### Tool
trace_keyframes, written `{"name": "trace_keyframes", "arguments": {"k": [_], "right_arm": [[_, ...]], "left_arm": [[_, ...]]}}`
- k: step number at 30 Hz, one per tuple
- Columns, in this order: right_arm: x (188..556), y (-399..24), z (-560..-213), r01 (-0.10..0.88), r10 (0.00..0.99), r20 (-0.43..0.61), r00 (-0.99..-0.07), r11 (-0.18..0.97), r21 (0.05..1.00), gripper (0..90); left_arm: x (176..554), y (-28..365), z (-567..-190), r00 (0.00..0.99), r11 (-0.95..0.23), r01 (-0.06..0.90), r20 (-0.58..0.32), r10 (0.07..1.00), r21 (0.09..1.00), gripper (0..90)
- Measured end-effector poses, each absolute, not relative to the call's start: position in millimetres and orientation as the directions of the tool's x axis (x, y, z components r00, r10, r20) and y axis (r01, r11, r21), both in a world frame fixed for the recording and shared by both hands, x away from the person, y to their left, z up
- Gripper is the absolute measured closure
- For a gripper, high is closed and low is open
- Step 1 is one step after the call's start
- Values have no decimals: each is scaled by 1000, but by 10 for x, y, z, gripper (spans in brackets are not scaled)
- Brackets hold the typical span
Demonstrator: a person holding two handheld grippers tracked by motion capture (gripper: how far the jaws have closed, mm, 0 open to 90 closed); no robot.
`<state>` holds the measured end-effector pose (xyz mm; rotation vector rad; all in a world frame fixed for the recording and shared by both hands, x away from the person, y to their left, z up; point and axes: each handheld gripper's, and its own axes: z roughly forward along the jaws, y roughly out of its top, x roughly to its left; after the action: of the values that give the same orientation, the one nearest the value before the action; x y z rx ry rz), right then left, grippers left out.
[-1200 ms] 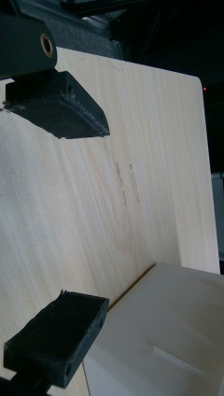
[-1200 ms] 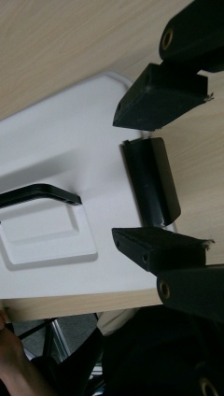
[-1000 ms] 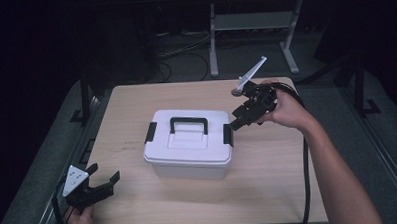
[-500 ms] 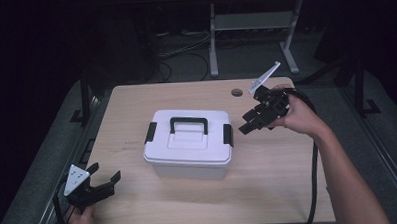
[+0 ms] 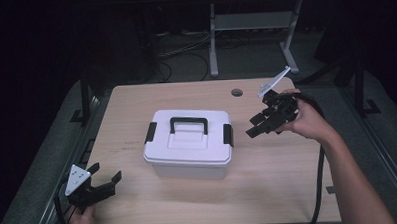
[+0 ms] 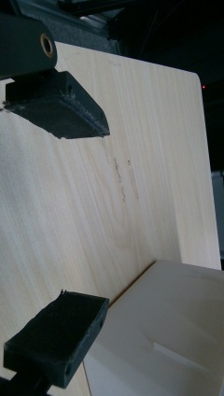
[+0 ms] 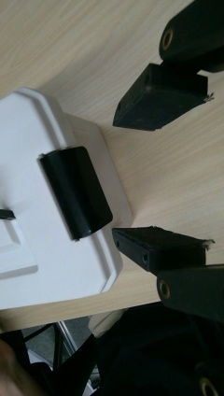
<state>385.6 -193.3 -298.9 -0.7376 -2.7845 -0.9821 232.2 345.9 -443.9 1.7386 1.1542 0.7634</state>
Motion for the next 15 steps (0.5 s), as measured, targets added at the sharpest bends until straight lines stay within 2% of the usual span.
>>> {"name": "trace_keyframes", "arguments": {"k": [15], "right_arm": [[3793, -2059, -3078, 504, 438, 259, -861, 669, 547, 395]], "left_arm": [[2325, 3449, -4443, 381, -174, 382, 17, 925, 908, 141]]}}
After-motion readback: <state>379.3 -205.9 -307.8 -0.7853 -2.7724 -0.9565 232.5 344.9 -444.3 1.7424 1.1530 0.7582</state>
